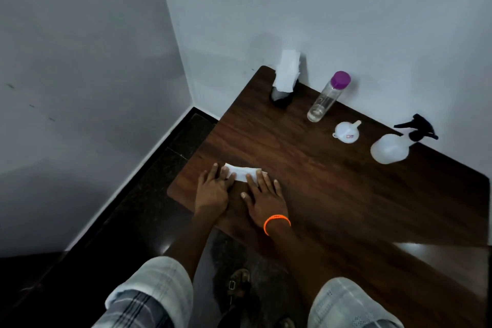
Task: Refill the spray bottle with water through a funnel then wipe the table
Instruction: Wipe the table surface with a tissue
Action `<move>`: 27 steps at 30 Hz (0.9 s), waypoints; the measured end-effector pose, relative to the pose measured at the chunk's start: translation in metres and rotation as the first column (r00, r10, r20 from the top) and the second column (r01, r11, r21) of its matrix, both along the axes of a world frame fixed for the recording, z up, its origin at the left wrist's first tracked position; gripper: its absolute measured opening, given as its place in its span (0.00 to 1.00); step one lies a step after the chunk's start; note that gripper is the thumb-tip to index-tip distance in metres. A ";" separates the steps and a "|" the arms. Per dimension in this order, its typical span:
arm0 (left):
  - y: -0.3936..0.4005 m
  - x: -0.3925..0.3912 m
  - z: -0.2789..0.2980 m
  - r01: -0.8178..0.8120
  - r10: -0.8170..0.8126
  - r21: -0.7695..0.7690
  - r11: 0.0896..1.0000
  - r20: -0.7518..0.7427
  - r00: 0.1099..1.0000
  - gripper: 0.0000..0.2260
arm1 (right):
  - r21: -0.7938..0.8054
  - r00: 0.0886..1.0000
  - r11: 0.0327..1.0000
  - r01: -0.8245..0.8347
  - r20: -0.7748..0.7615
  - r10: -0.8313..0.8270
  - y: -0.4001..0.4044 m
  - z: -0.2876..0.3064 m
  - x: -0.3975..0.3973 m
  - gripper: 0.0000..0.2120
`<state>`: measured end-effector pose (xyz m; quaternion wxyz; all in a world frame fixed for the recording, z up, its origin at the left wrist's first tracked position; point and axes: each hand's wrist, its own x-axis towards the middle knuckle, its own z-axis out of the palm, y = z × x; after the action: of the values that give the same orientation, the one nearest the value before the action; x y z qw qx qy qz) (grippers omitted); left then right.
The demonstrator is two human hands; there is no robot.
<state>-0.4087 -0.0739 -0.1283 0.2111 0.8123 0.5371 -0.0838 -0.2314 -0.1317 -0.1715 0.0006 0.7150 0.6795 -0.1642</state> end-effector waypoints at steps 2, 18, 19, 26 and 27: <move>-0.014 0.021 -0.003 0.047 -0.046 -0.022 0.999 0.032 0.998 0.31 | 0.015 0.999 0.999 0.052 -0.005 -0.052 -0.018 0.000 0.018 0.29; -0.075 0.076 0.024 -0.396 0.464 -0.253 0.883 0.334 0.821 0.15 | -0.014 0.759 0.871 0.491 -0.484 -0.436 -0.041 0.057 0.047 0.21; -0.072 0.080 0.027 -0.396 0.480 -0.297 0.869 0.306 0.823 0.16 | -0.040 0.777 0.884 0.466 -0.460 -0.430 -0.037 0.061 0.043 0.19; -0.057 0.101 0.021 -0.399 0.535 -0.381 0.834 0.380 0.755 0.11 | -0.136 0.706 0.839 0.527 -0.480 -0.521 -0.029 0.051 0.024 0.10; -0.056 0.102 0.020 -0.406 0.548 -0.394 0.825 0.381 0.745 0.11 | -0.166 0.673 0.827 0.538 -0.507 -0.539 -0.029 0.048 0.023 0.09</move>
<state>-0.3063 -0.1299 -0.1082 0.4661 0.6010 0.6415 0.1002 -0.2081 -0.1606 -0.1233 -0.2354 0.8084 0.4109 -0.3496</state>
